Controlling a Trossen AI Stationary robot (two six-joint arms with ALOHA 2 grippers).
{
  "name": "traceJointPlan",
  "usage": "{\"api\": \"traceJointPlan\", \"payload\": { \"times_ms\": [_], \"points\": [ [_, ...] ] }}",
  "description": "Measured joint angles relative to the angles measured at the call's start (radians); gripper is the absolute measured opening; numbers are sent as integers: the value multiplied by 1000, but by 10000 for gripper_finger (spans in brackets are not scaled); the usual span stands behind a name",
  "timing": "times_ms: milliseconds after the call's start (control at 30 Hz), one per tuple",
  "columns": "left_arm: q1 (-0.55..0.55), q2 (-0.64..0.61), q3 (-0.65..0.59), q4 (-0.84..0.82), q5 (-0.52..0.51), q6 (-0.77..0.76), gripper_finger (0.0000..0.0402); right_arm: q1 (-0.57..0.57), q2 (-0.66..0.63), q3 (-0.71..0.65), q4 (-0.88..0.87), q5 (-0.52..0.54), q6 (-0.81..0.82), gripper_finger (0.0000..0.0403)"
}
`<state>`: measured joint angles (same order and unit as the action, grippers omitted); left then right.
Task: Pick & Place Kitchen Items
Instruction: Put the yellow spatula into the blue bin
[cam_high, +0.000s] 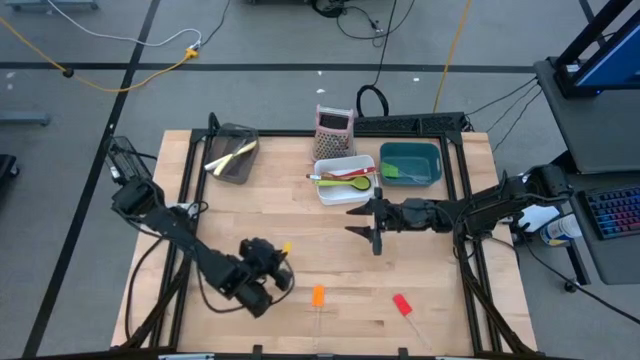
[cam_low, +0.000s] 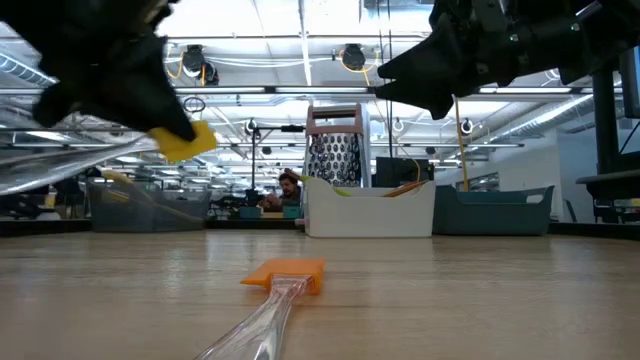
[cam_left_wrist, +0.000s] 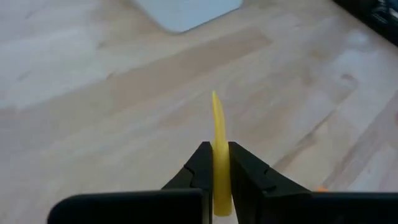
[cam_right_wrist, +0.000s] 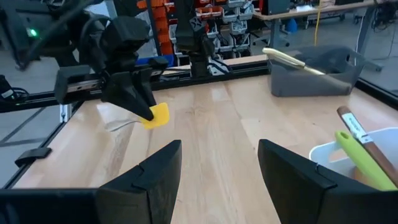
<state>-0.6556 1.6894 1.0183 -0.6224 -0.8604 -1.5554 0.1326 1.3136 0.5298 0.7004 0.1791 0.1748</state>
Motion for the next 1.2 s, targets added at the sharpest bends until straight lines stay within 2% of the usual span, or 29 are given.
{"api": "traceJointPlan", "payload": {
  "times_ms": [133,267,433,567,733,900,1067,1200],
  "points": [
    [68,0,0,182,3,258,15,16,0,0,-7,-15,-2,208],
    [133,0,0,424,10,554,16,46,0,0,-10,-94,-3,208],
    [210,0,0,732,119,881,27,94,0,0,-15,-104,-3,208],
    [258,0,0,922,218,1066,17,122,0,0,-17,-103,-3,208],
    [297,0,1,1059,323,1185,22,139,0,0,-11,-88,-3,208],
    [327,-1,1,1114,363,1227,27,151,9,0,44,5,-4,208],
    [347,-1,1,1121,364,1244,14,151,81,0,206,4,-38,208],
    [354,-1,1,1122,365,1261,19,145,168,0,355,5,-60,208]
  ]
}}
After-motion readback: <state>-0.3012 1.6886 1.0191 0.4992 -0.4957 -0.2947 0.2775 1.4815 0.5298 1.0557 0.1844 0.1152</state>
